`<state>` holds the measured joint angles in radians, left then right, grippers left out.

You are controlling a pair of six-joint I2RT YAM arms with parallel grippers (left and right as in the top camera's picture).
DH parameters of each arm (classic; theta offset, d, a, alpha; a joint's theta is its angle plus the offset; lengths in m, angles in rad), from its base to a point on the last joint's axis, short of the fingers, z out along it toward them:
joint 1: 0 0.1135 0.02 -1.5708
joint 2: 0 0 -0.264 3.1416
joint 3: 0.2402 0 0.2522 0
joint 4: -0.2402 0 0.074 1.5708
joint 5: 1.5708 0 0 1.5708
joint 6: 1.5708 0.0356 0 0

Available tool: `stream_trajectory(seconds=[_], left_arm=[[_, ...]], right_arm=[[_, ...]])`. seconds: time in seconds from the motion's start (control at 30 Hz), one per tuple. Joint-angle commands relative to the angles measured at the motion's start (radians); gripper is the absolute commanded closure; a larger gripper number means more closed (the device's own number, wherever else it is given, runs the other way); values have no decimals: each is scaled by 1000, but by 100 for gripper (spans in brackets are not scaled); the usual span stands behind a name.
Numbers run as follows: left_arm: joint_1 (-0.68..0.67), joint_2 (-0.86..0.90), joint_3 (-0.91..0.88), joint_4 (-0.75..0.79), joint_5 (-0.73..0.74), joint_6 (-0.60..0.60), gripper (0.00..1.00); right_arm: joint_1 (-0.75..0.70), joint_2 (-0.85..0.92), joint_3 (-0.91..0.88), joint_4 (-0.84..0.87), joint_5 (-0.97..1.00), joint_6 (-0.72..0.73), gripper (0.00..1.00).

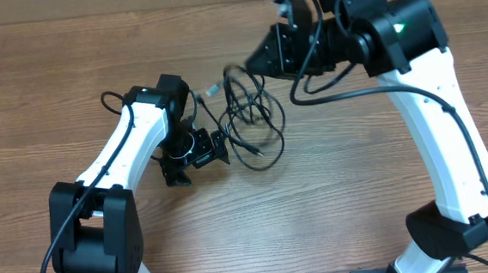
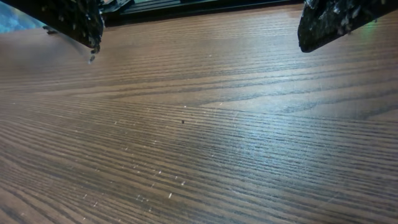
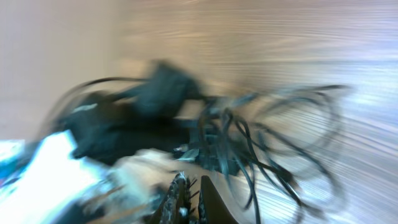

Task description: Untangle cables

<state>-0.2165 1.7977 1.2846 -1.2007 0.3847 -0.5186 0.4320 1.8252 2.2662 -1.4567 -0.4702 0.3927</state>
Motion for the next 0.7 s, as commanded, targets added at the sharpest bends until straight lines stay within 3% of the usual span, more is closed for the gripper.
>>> stream_trajectory(seconds=[0.0, 0.13, 0.33, 0.4, 0.57, 0.6, 0.67], left_arm=[[-7, 13, 12, -2, 8, -10, 0], [-7, 13, 12, 5, 8, -10, 0], [-7, 13, 12, 5, 8, -10, 0], [-7, 13, 12, 5, 7, -10, 0], [-7, 13, 12, 35, 9, -35, 1], [-7, 13, 12, 35, 8, -48, 1], [-6, 13, 12, 35, 2, -46, 1]], right_arm=[[1, 2, -24, -50, 378, 117, 96], [1, -1, -29, -101, 314, 124, 96], [1, -13, 23, -86, 122, 20, 96], [1, -13, 26, -89, 156, 17, 80], [1, -11, -6, -132, 254, 18, 7], [1, -11, -19, -137, 252, 18, 0], [1, -10, -31, -142, 253, 18, 0]])
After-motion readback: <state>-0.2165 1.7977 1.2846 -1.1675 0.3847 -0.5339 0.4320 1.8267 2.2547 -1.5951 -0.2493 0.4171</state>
